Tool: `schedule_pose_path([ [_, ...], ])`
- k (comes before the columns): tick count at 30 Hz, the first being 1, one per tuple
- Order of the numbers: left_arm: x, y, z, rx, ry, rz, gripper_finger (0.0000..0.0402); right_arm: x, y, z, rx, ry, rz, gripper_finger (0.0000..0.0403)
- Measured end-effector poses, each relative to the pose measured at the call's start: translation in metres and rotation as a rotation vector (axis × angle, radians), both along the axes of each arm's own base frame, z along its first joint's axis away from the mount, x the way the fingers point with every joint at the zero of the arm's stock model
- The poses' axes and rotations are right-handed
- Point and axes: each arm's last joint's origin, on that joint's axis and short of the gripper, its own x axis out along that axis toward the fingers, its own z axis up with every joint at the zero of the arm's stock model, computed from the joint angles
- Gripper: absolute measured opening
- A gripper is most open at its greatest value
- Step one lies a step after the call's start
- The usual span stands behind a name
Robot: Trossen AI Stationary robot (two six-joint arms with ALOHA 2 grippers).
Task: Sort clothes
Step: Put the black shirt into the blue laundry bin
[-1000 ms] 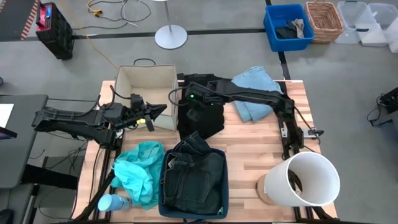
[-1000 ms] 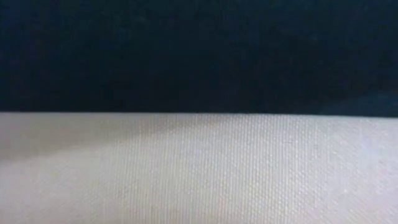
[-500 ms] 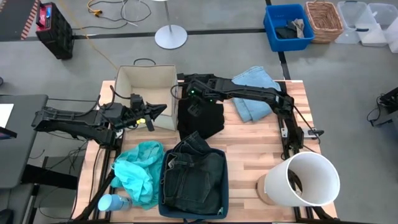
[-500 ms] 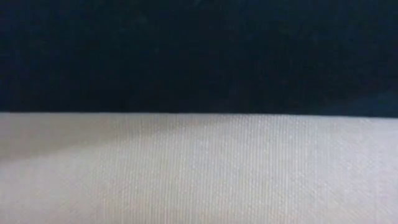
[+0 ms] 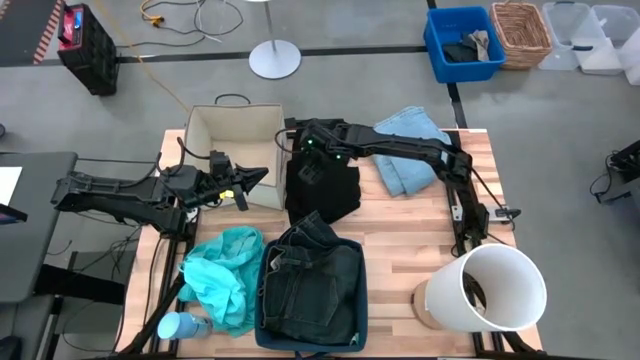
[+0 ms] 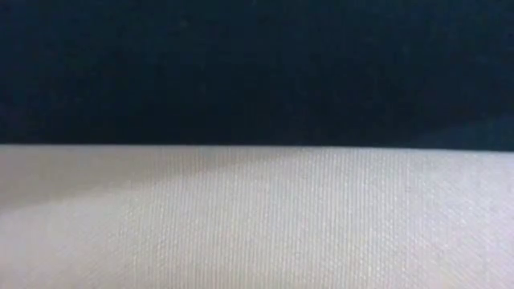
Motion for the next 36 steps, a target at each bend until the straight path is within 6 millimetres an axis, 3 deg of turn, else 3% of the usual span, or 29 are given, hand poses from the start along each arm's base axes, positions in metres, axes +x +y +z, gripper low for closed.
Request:
schedule_pose_path([
  [8,0.0,0.0,0.0,0.0,0.0,0.0,0.0,0.01,-0.002,-0.025,0.029,0.03,-0.034,0.0234],
  [17,0.0,0.0,0.0,0.0,0.001,0.0,0.0,0.018,0.009,-0.047,0.045,0.095,-0.014,0.0234],
  [28,0.0,0.0,0.0,0.0,0.001,-0.001,0.0,0.03,0.023,-0.098,0.109,0.195,-0.055,0.0233],
  [32,0.0,0.0,0.0,-0.001,0.0,-0.001,0.0,0.031,0.024,-0.106,0.126,0.219,-0.067,0.0213],
  [36,0.0,0.0,0.0,-0.007,-0.003,-0.001,0.0,0.03,0.025,-0.106,0.126,0.226,-0.055,0.0159],
])
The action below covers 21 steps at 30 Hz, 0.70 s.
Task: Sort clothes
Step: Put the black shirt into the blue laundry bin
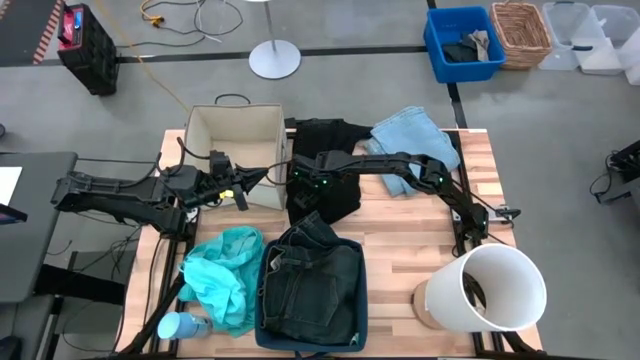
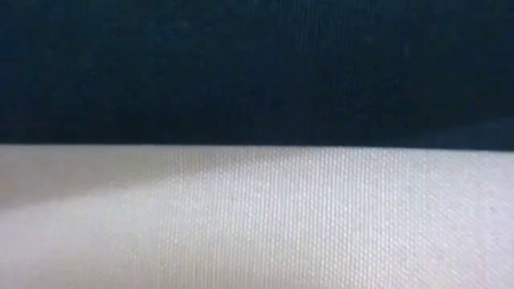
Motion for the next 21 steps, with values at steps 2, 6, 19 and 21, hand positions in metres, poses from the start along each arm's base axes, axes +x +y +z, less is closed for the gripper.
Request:
schedule_pose_path([
  [2,0.0,0.0,0.0,-0.001,-0.001,0.0,0.0,-0.001,0.0,0.0,0.008,0.007,0.003,0.0119],
  [6,0.0,0.0,0.0,-0.001,0.0,0.0,0.0,-0.004,-0.005,0.005,0.046,0.002,0.008,0.0024],
  [19,0.0,0.0,0.0,-0.008,0.0,0.0,0.0,-0.028,-0.001,0.108,-0.146,-0.18,0.015,0.0001],
  [21,0.0,0.0,0.0,-0.01,0.0,0.0,0.0,-0.036,-0.001,0.132,-0.188,-0.24,0.017,0.0001],
])
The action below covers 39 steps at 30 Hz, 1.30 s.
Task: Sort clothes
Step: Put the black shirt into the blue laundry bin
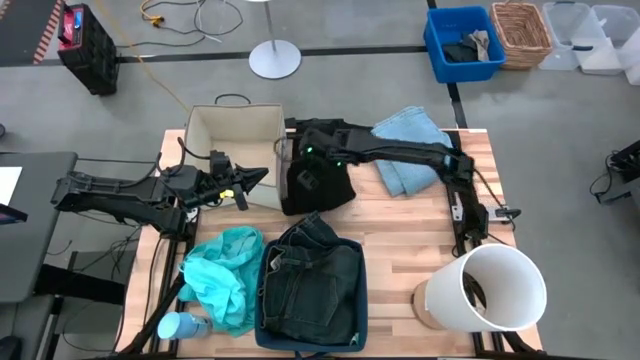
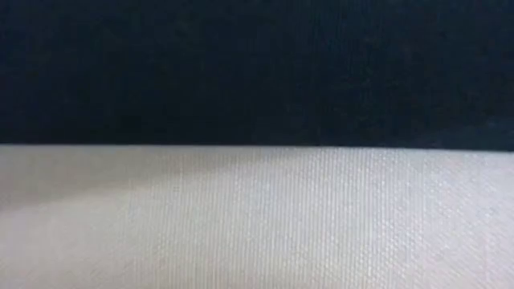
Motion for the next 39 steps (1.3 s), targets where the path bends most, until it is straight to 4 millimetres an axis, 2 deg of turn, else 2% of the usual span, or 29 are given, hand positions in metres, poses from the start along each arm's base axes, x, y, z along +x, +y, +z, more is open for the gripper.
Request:
schedule_pose_path([
  [6,0.0,0.0,0.0,0.0,0.003,0.0,0.0,-0.029,0.007,0.068,-0.109,-0.182,0.03,0.0001],
  [10,0.0,0.0,-0.001,0.006,0.013,0.0,0.0,-0.049,0.023,0.111,-0.173,-0.332,0.077,0.0],
  [17,0.0,0.0,-0.001,0.01,0.014,0.0,0.0,-0.093,0.068,0.179,-0.259,-0.597,0.221,0.0],
  [24,0.0,0.0,-0.001,0.01,0.012,0.0,0.0,-0.134,0.122,0.237,-0.196,-0.98,0.412,0.0],
  [28,0.0,0.0,-0.001,0.009,0.011,0.0,0.0,-0.144,0.157,0.254,-0.085,-1.158,0.508,0.0],
  [32,0.0,0.0,-0.001,0.008,0.011,0.0,0.0,-0.148,0.194,0.256,0.002,-1.214,0.625,0.0],
  [36,0.0,0.0,-0.001,0.01,0.011,-0.008,0.0,-0.139,0.23,0.243,0.094,-1.167,0.708,0.0],
  [39,0.0,0.0,-0.001,0.019,0.017,-0.011,0.0,-0.12,0.253,0.222,0.176,-1.082,0.719,0.0],
])
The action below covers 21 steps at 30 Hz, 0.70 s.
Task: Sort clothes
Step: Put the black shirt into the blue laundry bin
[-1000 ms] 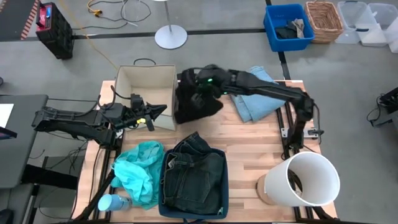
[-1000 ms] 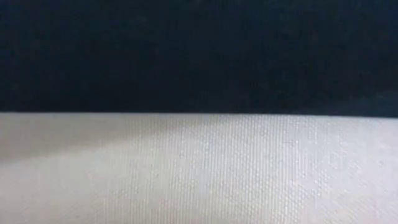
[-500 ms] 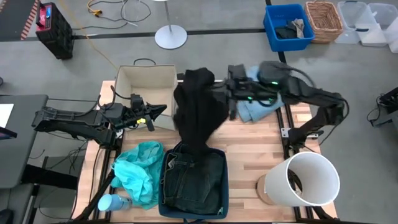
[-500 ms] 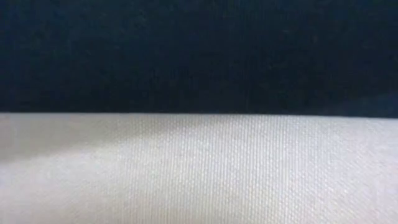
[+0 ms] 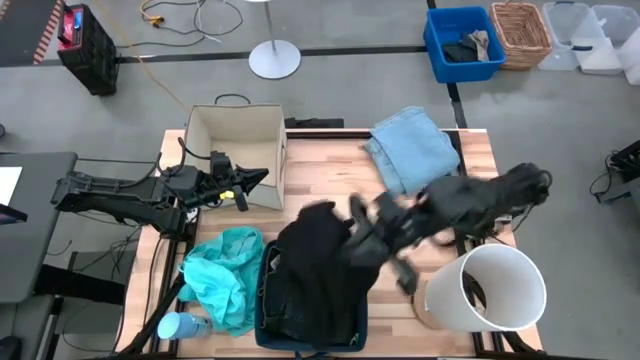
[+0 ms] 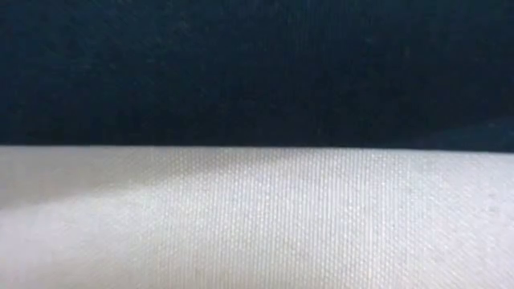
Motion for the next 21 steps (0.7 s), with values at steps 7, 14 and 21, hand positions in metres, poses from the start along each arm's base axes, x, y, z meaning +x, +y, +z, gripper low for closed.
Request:
schedule_pose_path([
  [7,0.0,-0.001,0.0,-0.021,-0.004,-0.035,0.0,0.051,0.021,-0.071,0.057,0.401,-0.029,0.0],
  [14,0.001,-0.004,-0.001,-0.04,-0.003,-0.133,0.0,0.072,0.028,-0.141,-0.017,0.822,-0.044,0.0001],
  [21,0.001,-0.012,-0.002,-0.169,-0.044,-0.181,0.0,0.082,0.044,-0.197,-0.111,1.071,-0.071,0.0045],
])
